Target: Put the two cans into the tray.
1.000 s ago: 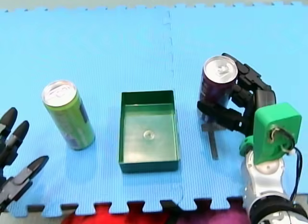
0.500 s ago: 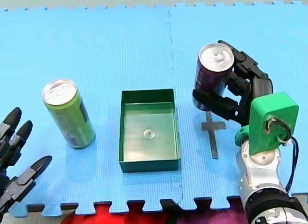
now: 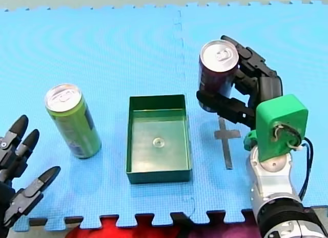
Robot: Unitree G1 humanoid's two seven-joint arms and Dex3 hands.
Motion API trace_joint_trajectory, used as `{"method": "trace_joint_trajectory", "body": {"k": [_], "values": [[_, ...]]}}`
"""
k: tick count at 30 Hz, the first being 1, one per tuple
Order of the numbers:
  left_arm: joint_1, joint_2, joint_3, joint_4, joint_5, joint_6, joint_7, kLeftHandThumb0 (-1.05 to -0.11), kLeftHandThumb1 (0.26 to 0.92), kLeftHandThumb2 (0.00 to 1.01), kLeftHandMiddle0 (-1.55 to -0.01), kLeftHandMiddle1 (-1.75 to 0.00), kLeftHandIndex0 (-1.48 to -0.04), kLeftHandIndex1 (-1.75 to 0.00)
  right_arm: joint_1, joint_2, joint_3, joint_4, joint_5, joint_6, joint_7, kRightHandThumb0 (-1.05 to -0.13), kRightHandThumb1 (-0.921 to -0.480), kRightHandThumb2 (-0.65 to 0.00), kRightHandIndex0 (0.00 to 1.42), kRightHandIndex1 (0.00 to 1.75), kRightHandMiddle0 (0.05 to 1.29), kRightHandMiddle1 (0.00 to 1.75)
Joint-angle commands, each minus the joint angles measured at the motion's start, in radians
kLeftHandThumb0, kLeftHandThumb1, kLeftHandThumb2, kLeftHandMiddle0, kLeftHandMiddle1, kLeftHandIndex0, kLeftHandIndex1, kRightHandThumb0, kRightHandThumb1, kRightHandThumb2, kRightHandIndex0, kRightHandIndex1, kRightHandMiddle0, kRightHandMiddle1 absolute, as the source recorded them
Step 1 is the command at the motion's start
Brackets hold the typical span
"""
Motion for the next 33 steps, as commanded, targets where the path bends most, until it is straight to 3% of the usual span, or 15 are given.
{"method": "trace_joint_trajectory", "body": {"k": [1, 6, 10, 14, 20, 23, 28, 33], "values": [[-0.001, 0.003, 0.000, 0.006, 0.001, -0.001, 0.005, -0.974, 0.843, 0.00, -0.45, 0.00, -0.39, 0.00, 0.011, 0.002, 0.012, -0.038, -0.006, 0.007, -0.009, -0.433, -0.725, 0.000, 1.31, 0.00, 1.19, 0.00], [-0.004, 0.006, -0.002, 0.014, 0.001, 0.000, 0.006, -0.971, 0.846, 0.00, -0.45, 0.00, -0.39, 0.00, 0.036, 0.017, 0.051, -0.123, -0.045, 0.042, -0.036, -0.432, -0.725, 0.000, 1.31, 0.01, 1.19, 0.00], [-0.012, 0.007, -0.002, 0.034, -0.002, -0.008, 0.003, -0.966, 0.846, 0.00, -0.45, 0.00, -0.39, 0.00, 0.044, 0.028, 0.066, -0.155, -0.037, 0.048, -0.016, -0.427, -0.723, 0.000, 1.32, 0.01, 1.19, 0.00], [-0.018, 0.011, -0.003, 0.048, -0.011, -0.015, -0.005, -0.961, 0.845, 0.00, -0.45, 0.00, -0.39, 0.00, 0.038, 0.042, 0.071, -0.160, -0.023, 0.052, 0.002, -0.420, -0.722, 0.000, 1.32, 0.00, 1.20, 0.01], [-0.023, 0.013, -0.002, 0.059, -0.017, -0.022, -0.012, -0.954, 0.845, 0.00, -0.44, 0.00, -0.38, 0.00, 0.014, 0.055, 0.071, -0.148, -0.012, 0.048, 0.011, -0.405, -0.719, 0.000, 1.32, 0.00, 1.21, 0.01], [-0.028, 0.013, -0.002, 0.066, -0.018, -0.024, -0.013, -0.949, 0.844, 0.00, -0.44, 0.00, -0.38, 0.00, 0.001, 0.059, 0.075, -0.141, -0.016, 0.042, 0.009, -0.400, -0.718, 0.000, 1.32, 0.00, 1.21, 0.01], [-0.037, 0.015, 0.000, 0.078, -0.018, -0.027, -0.013, -0.945, 0.844, 0.00, -0.43, 0.00, -0.38, 0.00, -0.012, 0.066, 0.091, -0.133, -0.039, 0.036, -0.006, -0.399, -0.716, 0.000, 1.32, 0.00, 1.21, 0.00], [-0.042, 0.016, 0.001, 0.086, -0.016, -0.031, -0.011, -0.944, 0.845, 0.00, -0.43, 0.00, -0.38, 0.00, -0.033, 0.078, 0.098, -0.134, -0.042, 0.060, -0.015, -0.408, -0.718, -0.001, 1.31, 0.00, 1.19, 0.00]]}}
